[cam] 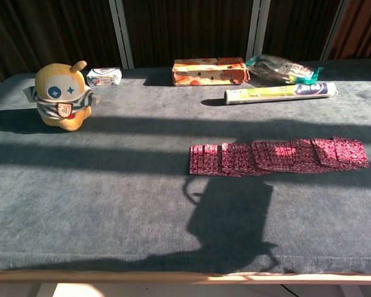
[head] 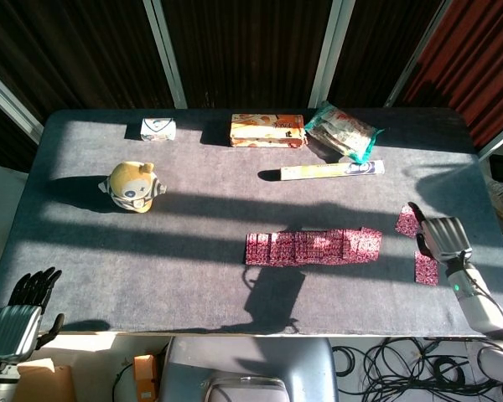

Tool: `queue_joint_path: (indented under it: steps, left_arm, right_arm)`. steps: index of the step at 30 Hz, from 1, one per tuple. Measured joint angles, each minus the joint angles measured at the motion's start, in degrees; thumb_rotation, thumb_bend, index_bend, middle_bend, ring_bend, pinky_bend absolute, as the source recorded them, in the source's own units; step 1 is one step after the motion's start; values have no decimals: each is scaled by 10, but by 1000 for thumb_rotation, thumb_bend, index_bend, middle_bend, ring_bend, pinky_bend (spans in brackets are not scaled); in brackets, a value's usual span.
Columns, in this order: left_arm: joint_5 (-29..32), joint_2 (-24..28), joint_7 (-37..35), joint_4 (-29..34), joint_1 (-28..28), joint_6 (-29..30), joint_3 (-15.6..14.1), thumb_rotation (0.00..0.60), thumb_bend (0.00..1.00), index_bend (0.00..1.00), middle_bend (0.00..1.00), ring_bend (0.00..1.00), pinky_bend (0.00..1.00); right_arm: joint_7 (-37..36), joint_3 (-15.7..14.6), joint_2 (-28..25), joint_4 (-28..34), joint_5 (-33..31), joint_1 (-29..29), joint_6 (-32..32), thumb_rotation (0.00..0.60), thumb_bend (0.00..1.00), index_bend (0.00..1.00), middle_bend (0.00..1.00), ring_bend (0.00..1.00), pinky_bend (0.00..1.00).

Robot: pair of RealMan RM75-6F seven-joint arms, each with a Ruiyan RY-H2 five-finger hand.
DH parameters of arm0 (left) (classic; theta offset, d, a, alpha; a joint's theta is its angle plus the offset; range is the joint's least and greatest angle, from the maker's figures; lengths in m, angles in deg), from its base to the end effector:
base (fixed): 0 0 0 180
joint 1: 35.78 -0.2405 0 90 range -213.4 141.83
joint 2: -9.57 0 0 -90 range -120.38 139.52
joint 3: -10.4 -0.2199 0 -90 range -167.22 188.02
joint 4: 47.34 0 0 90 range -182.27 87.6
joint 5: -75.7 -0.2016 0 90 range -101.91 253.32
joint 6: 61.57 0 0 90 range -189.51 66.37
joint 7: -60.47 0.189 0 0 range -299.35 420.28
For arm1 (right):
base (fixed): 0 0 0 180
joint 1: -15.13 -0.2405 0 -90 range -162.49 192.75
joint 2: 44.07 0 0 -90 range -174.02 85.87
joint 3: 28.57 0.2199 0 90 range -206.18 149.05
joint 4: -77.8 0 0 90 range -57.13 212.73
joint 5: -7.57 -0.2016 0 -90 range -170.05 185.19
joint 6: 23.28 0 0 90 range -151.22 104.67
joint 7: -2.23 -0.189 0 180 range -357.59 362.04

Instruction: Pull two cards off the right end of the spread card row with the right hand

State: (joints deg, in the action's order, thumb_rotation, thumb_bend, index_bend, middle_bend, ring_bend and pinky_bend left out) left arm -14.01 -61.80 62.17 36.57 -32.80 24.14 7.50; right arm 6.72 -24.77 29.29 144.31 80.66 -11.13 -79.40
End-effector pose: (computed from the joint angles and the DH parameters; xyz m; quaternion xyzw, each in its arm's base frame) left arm -0.2928 0.1929 0.1064 -0.6348 -0.3922 -0.3498 0.5665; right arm -0.3210 -0.3448 0.1083 0.6948 -0.3563 0.2199 0.5848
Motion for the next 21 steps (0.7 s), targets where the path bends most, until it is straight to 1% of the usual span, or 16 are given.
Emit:
queue_joint_path:
  steps: [1,2,3,4,5,7,8,11,14,16,18,21]
  left_arm:
    - [12,7,4,14,-2,-2,2,600,417,0,1,11,69]
    - [20,12,7,26,-3,-3,5,600,416,0,0,9,69]
    - [27,16,11,38,-4,-2,9,600,412,0,0,9,67]
    - [31,18,13,52,-5,2,15,600,411,0,0,9,65]
    - [32,18,13,58,-6,8,18,600,410,0,0,9,60]
    - [23,14,9,56,-8,25,22,600,408,0,0,9,53]
    - [17,12,6,50,-10,32,23,600,407,0,0,9,49]
    - [-8,6,2,29,-16,58,22,600,405,0,1,9,40]
    - [-39,0,-2,19,-23,92,18,600,402,0,10,9,35]
    - [-64,-3,-6,9,-28,111,12,600,396,0,12,9,32]
    - [-80,-5,-12,2,-32,117,3,600,391,0,11,9,31]
    - [-82,-5,-12,-1,-35,114,-4,600,389,0,12,9,30]
  right_arm:
    - [0,-2,-13,26,5,11,-23,600,396,0,204,228,632]
    - [2,-5,-31,64,11,28,-55,600,390,0,137,159,530]
    - [5,-9,-44,94,17,42,-80,600,389,0,100,121,452]
    - [8,-13,-56,124,25,57,-106,600,389,0,87,105,401]
    - [12,-19,-71,163,39,78,-143,600,389,0,79,92,360]
    - [15,-28,-87,212,65,110,-202,600,389,0,54,59,305]
    - [19,-35,-92,233,86,131,-242,600,389,0,31,31,269]
    - [34,-51,-92,250,143,181,-322,600,389,0,0,0,170]
    - [54,-58,-86,246,170,198,-348,600,389,0,0,0,128]
    - [66,-61,-82,245,168,201,-339,600,388,0,0,0,125]
    - [73,-63,-79,243,167,204,-322,600,389,0,0,0,121]
    - [76,-65,-76,239,173,210,-317,600,389,0,0,0,110]
